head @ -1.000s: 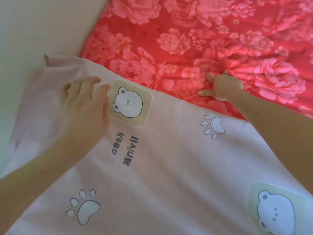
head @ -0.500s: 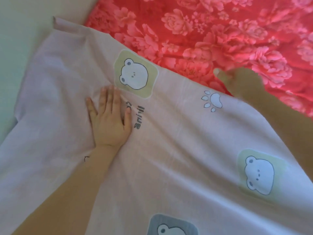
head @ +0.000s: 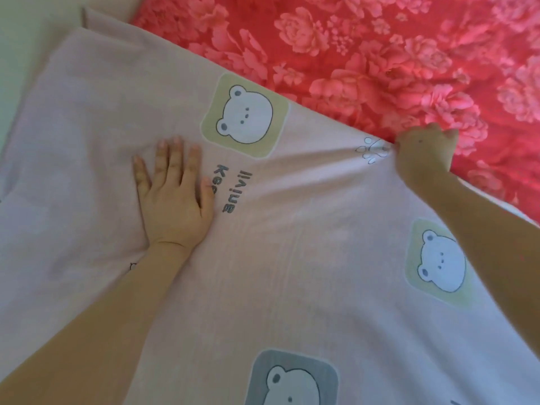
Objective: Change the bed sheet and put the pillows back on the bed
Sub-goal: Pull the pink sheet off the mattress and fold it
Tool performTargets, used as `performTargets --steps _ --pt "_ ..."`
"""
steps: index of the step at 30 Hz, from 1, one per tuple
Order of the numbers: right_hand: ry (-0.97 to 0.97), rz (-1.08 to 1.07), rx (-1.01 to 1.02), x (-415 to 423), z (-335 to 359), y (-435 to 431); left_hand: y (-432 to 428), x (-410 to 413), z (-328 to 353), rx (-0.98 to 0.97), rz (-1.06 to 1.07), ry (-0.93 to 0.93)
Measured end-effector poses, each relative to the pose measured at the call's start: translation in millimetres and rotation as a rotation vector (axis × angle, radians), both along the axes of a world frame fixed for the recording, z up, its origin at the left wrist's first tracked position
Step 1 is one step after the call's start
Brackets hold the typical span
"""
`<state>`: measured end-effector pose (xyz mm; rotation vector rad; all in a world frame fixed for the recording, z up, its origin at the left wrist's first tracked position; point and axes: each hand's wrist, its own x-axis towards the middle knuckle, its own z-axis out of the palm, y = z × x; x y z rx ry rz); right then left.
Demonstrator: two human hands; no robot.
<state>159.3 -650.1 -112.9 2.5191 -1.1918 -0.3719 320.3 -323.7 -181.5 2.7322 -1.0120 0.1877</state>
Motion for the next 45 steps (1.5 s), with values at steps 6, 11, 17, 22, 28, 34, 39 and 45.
performTargets --steps 6,11,17,22,28,34,39,45 --pt "-0.405 0.302 0.108 -80.0 -1.3 159.1 -1.6 2.3 0.1 0.059 0.001 0.028" --pt "-0.286 0.149 0.292 -182.0 -55.6 210.1 -0.7 -0.3 3.3 0.080 0.001 0.031" --pt "-0.342 0.132 0.273 -180.6 -66.8 202.7 1.2 -4.1 11.9 0.140 -0.024 0.012" --pt "-0.277 0.075 0.243 -180.1 -68.2 201.1 20.4 -78.4 21.1 0.222 -0.024 0.279" --pt "-0.122 -0.103 0.263 -190.4 -55.0 236.1 185.2 -259.2 17.1 0.244 -0.214 0.214" --pt "-0.097 -0.002 0.480 -315.3 -28.4 387.3 305.6 -337.0 46.5 0.393 -0.164 0.272" --pt "0.129 -0.010 0.638 -397.8 -0.8 472.9 398.2 -393.6 84.0 0.321 -0.094 0.387" --pt "0.018 0.342 0.674 -358.6 60.3 556.0 523.0 -415.9 129.8 -0.174 0.656 0.404"
